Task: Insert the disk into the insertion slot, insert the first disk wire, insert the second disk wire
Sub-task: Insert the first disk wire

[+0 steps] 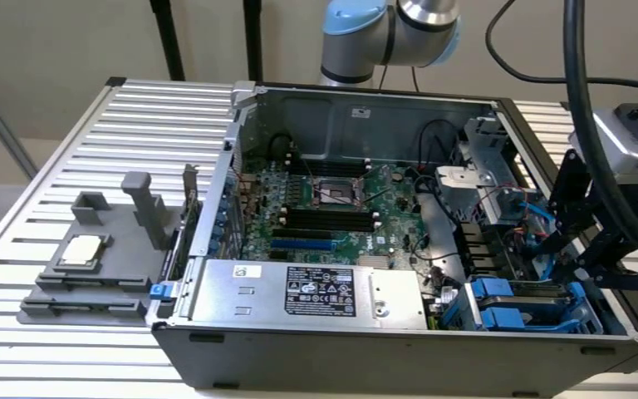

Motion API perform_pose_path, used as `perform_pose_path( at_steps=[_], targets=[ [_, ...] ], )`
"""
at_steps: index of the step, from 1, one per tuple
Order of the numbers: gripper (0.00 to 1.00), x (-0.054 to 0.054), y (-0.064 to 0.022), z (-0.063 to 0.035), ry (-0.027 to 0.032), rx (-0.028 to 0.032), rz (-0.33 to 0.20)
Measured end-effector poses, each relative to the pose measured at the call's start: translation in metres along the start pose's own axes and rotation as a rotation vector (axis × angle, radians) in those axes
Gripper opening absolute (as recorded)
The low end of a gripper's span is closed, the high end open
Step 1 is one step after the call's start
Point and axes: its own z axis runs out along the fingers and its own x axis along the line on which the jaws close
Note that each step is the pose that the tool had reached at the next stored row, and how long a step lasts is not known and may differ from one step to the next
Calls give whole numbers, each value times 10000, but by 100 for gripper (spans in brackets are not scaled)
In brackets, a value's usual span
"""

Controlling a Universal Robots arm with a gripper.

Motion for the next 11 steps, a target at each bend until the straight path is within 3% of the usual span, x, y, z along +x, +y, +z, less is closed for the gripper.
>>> perform_pose_path(
  at_steps=[5, 8, 11],
  targets=[
    [38, -80, -3, 19, 1, 1, -25],
    [51, -104, -7, 21, 0, -1, -37],
    [57, -111, -24, 20, 3, -2, -51]
  ],
)
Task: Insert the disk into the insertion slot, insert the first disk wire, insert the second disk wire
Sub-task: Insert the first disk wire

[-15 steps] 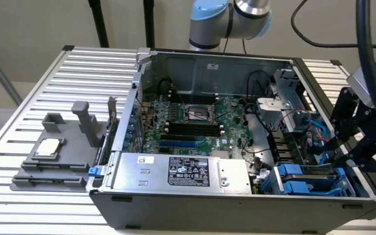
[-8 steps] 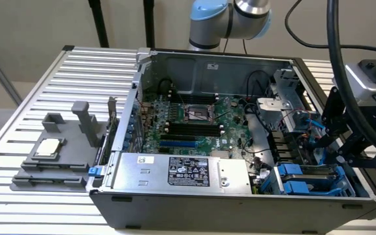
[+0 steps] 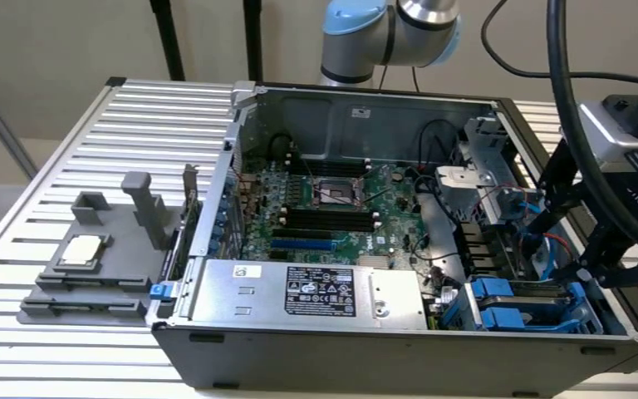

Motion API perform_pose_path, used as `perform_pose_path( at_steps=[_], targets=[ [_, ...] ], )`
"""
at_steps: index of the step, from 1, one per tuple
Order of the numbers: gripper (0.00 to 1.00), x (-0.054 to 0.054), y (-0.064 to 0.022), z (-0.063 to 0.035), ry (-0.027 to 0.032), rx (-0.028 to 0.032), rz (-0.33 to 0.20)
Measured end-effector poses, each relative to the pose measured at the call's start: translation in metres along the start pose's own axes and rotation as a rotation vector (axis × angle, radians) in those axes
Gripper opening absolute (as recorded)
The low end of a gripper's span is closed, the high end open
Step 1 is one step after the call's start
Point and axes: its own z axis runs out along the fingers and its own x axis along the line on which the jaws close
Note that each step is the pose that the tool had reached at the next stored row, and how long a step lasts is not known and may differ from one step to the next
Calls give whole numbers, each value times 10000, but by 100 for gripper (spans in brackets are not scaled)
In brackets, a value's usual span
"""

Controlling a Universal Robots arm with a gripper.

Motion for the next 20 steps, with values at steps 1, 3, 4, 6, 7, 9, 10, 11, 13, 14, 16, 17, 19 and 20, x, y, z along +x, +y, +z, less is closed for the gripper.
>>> perform_pose_path(
  at_steps=[1, 3, 4, 6, 7, 9, 10, 11, 13, 14, 16, 17, 19, 20],
  targets=[
    [63, 1, -10, -1, 1, 0, -2],
    [69, 2, -30, -2, -1, -1, -10],
    [69, 4, -44, -2, -1, -2, -12],
    [69, 9, -70, -4, -3, -17, -11],
    [69, 15, -79, -6, -3, -35, -9],
    [69, 31, -99, -13, -9, -94, -3],
    [69, 43, -108, -18, -11, -133, 1],
    [69, 61, -115, -22, -14, -176, 6],
    [69, 96, -131, -27, -21, -262, 15],
    [69, 114, -139, -29, -25, -297, 18],
    [69, 144, -153, -33, -26, -333, 22],
    [69, 158, -157, -34, -26, -339, 23],
    [69, 174, -156, -26, -30, -341, 23],
    [69, 175, -156, -16, -22, -342, 24]
  ],
)
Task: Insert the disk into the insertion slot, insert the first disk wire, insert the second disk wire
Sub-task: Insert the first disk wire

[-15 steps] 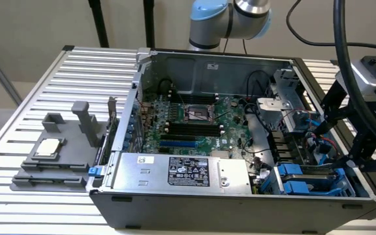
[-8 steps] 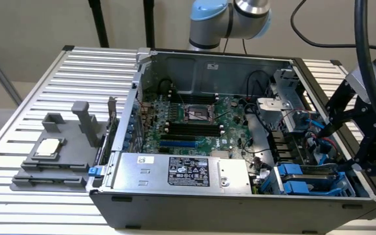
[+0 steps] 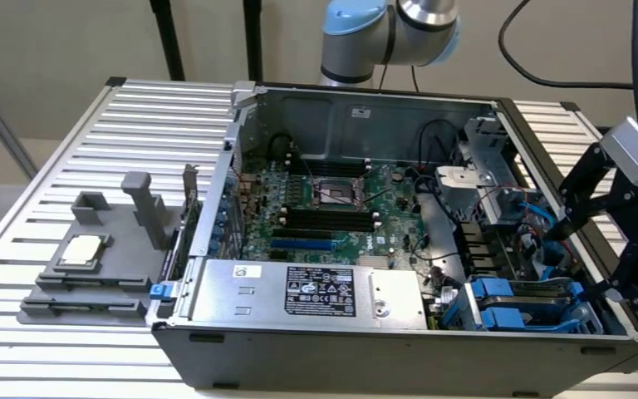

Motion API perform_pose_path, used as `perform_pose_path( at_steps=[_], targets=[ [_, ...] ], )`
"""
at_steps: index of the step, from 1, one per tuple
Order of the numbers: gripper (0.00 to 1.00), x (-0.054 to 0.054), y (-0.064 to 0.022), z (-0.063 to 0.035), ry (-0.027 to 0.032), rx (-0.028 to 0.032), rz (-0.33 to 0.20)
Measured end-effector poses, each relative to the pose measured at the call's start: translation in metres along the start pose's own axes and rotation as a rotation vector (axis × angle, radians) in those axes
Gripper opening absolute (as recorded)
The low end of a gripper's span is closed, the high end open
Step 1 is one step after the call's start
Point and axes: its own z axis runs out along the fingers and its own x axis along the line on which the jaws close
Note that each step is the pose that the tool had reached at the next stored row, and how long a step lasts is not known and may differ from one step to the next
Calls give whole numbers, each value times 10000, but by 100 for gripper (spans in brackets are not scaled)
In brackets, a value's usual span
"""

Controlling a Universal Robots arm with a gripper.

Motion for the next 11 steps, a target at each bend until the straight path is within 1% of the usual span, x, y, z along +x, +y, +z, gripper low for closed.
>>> perform_pose_path(
  at_steps=[3, 5, 8, 11],
  targets=[
    [69, 4, 9, 53, 21, -2, 0],
    [69, 4, 23, 68, 22, -2, 0],
    [69, 1, 65, 77, 26, -3, -8],
    [69, -14, 129, 88, 35, -8, -27]
  ],
)
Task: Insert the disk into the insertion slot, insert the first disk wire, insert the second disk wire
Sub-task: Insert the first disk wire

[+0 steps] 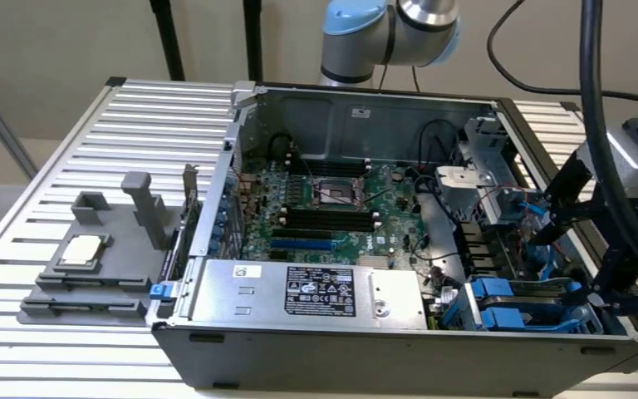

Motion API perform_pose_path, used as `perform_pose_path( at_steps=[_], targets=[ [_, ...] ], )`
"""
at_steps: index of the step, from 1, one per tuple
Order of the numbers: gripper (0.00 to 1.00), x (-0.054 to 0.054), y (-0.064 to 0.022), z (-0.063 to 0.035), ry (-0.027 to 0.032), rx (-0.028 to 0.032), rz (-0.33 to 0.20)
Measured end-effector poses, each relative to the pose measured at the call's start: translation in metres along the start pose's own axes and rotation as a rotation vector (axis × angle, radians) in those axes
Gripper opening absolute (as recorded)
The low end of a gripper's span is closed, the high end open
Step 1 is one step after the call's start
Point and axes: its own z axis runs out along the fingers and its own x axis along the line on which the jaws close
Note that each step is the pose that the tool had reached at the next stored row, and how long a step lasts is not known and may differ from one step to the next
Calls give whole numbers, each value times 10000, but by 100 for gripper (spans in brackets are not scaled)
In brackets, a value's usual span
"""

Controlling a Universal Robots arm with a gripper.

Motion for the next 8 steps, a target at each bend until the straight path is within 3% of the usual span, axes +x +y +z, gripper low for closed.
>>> perform_pose_path(
  at_steps=[3, 8],
  targets=[
    [69, -18, 62, 8, 0, -11, -19],
    [69, -6, 72, -4, 2, -13, -22]
  ],
)
